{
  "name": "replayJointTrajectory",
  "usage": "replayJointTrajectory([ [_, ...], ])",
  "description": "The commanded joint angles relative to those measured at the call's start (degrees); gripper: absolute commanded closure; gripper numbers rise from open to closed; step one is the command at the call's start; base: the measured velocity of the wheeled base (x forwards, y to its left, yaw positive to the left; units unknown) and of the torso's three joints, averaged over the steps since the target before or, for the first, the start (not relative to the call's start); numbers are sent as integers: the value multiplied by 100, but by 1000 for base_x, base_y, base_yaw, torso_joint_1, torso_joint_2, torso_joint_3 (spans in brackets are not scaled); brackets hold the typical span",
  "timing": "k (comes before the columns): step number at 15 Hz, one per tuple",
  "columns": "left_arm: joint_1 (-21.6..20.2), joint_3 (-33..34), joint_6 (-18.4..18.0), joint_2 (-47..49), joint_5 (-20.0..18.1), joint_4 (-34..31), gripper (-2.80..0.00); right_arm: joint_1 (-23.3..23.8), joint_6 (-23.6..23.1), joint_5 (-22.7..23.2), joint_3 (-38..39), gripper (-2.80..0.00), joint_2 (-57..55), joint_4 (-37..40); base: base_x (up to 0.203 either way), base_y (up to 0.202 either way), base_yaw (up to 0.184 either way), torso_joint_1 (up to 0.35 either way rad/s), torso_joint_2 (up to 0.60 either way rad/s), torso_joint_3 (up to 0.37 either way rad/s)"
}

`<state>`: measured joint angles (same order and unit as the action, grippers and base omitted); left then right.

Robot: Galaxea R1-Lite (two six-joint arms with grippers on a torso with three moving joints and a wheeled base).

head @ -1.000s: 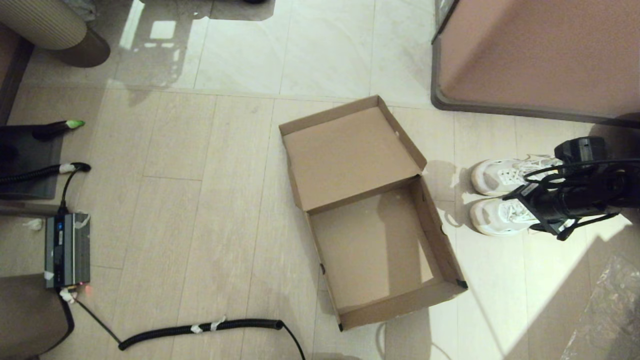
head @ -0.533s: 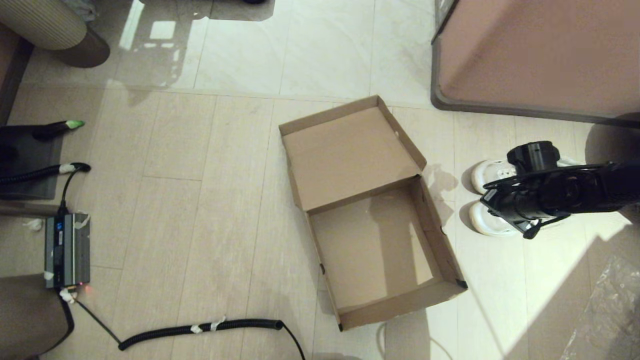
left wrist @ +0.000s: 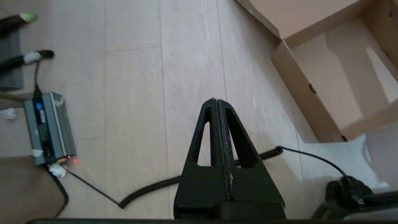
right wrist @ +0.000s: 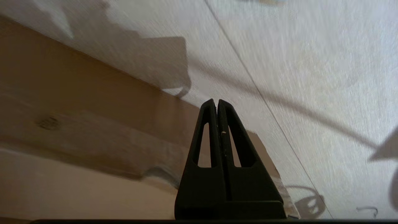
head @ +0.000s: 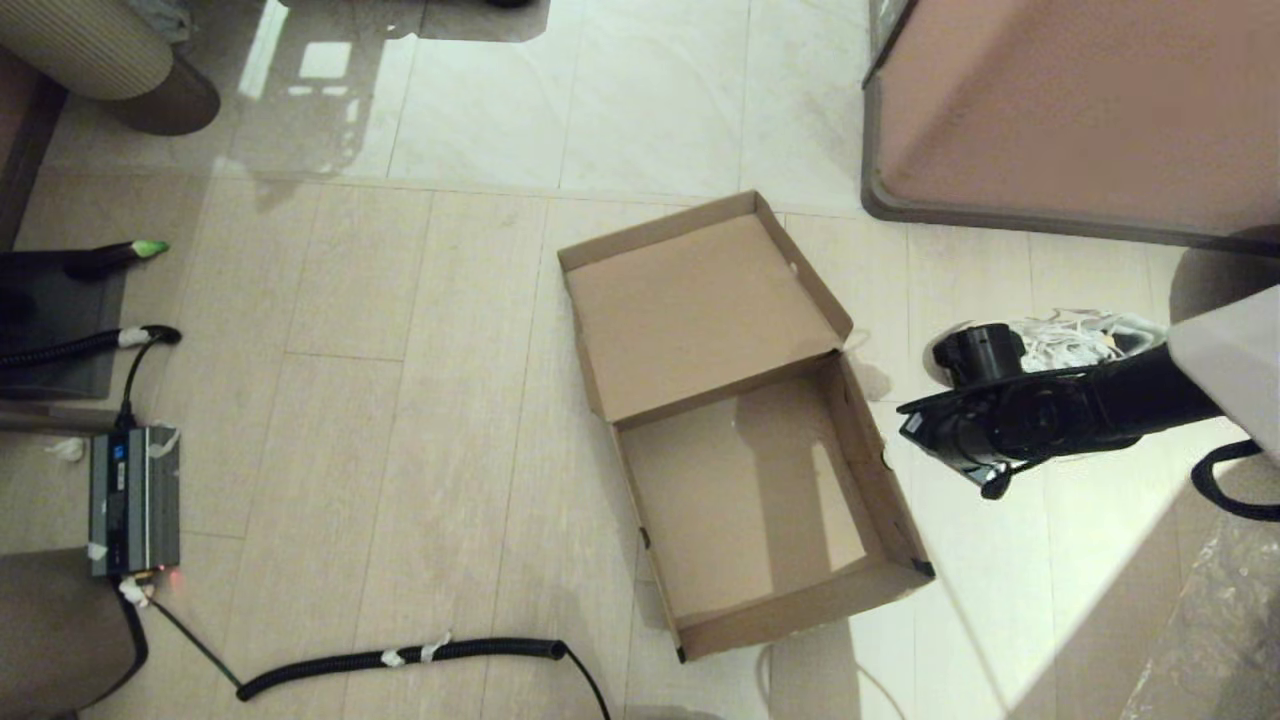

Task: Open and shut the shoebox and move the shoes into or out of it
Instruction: Put the shoes into the shoe box

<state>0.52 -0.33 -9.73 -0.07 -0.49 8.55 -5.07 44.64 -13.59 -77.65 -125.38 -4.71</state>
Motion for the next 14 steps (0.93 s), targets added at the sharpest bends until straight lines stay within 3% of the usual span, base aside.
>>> replayJointTrajectory([
  [1, 0, -203, -51, -10, 18, -4, 0, -229, 24, -33, 394, 0, -23, -16, 0, 0, 0, 0, 0, 0],
  [5, 0, -787, -143, -1, 49, -520, 0, -568, -5, -23, 1860, 0, 727, -325, 0, 0, 0, 0, 0, 0],
  [9, -8, -772, -143, -10, 178, -521, 0, -1098, -304, -191, 3308, 0, 1137, -1140, 0, 0, 0, 0, 0, 0],
  [12, -8, -521, -143, -10, 216, -442, 0, -1279, -349, -243, 3546, 0, 1549, -1484, 0, 0, 0, 0, 0, 0],
  [14, -8, -433, -143, -10, 216, -433, 0, -990, -472, -214, 3321, 0, 1843, -1475, 0, 0, 0, 0, 0, 0],
])
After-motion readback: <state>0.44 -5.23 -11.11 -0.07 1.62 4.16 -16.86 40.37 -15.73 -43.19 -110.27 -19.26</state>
